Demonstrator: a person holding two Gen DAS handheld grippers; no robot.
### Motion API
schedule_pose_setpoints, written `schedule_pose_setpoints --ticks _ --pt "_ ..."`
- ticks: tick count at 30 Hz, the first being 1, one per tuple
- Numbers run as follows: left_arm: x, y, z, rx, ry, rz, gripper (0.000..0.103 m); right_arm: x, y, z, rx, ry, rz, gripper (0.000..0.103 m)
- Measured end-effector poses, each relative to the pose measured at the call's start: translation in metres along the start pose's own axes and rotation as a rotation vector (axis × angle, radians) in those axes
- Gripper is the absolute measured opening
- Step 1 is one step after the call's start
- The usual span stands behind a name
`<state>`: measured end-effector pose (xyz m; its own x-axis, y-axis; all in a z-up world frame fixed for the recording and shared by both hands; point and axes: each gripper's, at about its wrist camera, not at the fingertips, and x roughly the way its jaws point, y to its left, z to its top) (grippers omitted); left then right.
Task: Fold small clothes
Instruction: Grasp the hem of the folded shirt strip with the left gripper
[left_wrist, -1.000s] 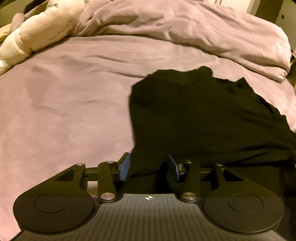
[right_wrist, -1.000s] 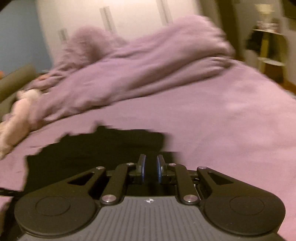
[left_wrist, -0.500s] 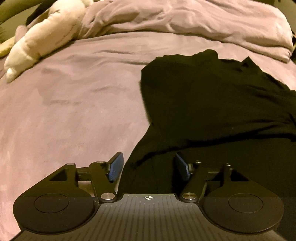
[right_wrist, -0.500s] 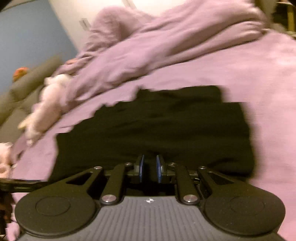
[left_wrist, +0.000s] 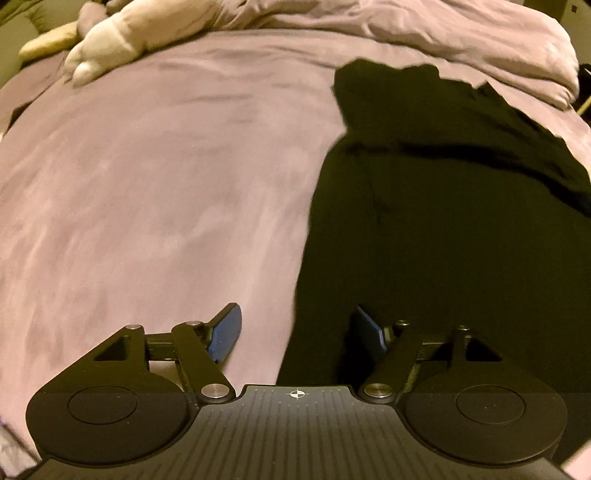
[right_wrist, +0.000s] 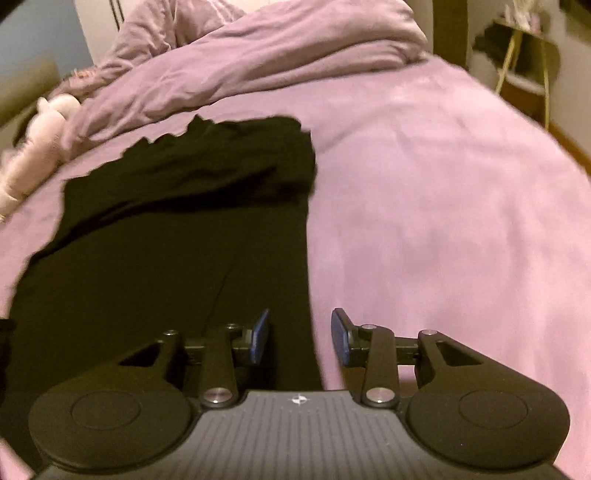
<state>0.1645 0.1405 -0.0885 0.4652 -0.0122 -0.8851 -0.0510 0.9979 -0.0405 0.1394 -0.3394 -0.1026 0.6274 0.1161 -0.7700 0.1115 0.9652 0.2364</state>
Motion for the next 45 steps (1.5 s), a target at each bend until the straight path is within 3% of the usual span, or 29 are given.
schedule_pose_setpoints --ticks 3,6,10,16,18,21,24,34,39,45 --pt "-0.016 0.007 -0.027 -0.017 0.04 -0.028 0.068 -0.027 -0.009 -0.026 -0.003 0.012 0.0 0.047" --pt "-0.021 0.012 -0.045 -0.054 0.102 -0.102 0.059 -0.045 -0.016 -0.04 -0.022 0.013 -0.024 0.054" --pt "-0.02 0.022 -0.056 -0.14 0.137 -0.164 0.054 -0.056 -0.034 -0.052 0.053 0.044 0.023 0.055" --pt "-0.023 0.039 -0.063 -0.224 0.166 -0.235 0.03 -0.062 -0.047 -0.066 0.111 0.085 0.074 0.054" --pt "-0.022 0.042 -0.064 -0.228 0.174 -0.24 0.018 -0.063 -0.05 -0.067 0.132 0.085 0.08 0.046" --pt "-0.027 0.043 -0.066 -0.212 0.176 -0.234 0.007 -0.063 -0.053 -0.066 0.161 0.097 0.081 0.031" --pt "-0.031 0.043 -0.066 -0.185 0.175 -0.24 0.006 -0.064 -0.05 -0.064 0.151 0.11 0.11 0.02" --pt "-0.033 0.044 -0.062 -0.182 0.176 -0.327 0.006 -0.064 -0.048 -0.058 0.162 0.178 0.173 0.02" --pt "-0.023 0.046 -0.061 -0.205 0.21 -0.332 0.02 -0.059 -0.043 -0.054 0.157 0.21 0.186 0.023" --pt "-0.014 0.058 -0.062 -0.293 0.261 -0.412 0.021 -0.055 -0.043 -0.051 0.182 0.238 0.228 0.023"
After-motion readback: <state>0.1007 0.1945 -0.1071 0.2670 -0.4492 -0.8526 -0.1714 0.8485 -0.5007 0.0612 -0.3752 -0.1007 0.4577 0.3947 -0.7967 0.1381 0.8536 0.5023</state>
